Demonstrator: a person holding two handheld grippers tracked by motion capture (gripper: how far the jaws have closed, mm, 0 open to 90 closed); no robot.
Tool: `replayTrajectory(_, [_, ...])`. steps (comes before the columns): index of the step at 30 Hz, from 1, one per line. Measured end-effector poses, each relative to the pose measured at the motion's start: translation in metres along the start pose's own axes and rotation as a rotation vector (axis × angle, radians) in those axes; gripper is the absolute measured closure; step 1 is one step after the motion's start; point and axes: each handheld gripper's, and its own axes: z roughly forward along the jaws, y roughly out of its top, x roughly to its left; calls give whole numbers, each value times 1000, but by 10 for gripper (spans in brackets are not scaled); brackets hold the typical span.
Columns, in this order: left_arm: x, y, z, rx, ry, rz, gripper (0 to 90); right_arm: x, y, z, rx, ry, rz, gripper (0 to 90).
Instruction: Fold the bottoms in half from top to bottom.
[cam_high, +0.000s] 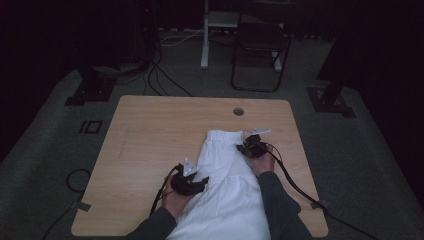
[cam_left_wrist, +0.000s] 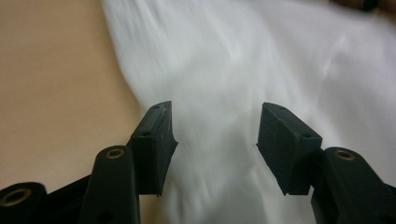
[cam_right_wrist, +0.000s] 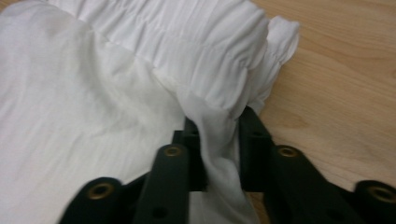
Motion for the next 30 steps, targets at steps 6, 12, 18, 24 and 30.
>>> replayTrajectory(6, [26, 46, 16, -59, 12, 1, 416, 0, 1, 0, 9, 16, 8, 812])
replayTrajectory(12, [43, 66, 68, 43, 40, -56, 359, 0, -1, 0, -1, 17, 14, 821])
replayTrajectory(18, [48, 67, 101, 124, 76, -77, 310, -1, -1, 0, -5, 20, 18, 823])
replayTrajectory(24, [53, 63, 113, 144, 87, -89, 291, 0, -2, 0, -7, 15, 18, 824])
replayTrajectory(30, [47, 63, 116, 148, 84, -37, 288, 1, -2, 0, -10, 10, 23, 825])
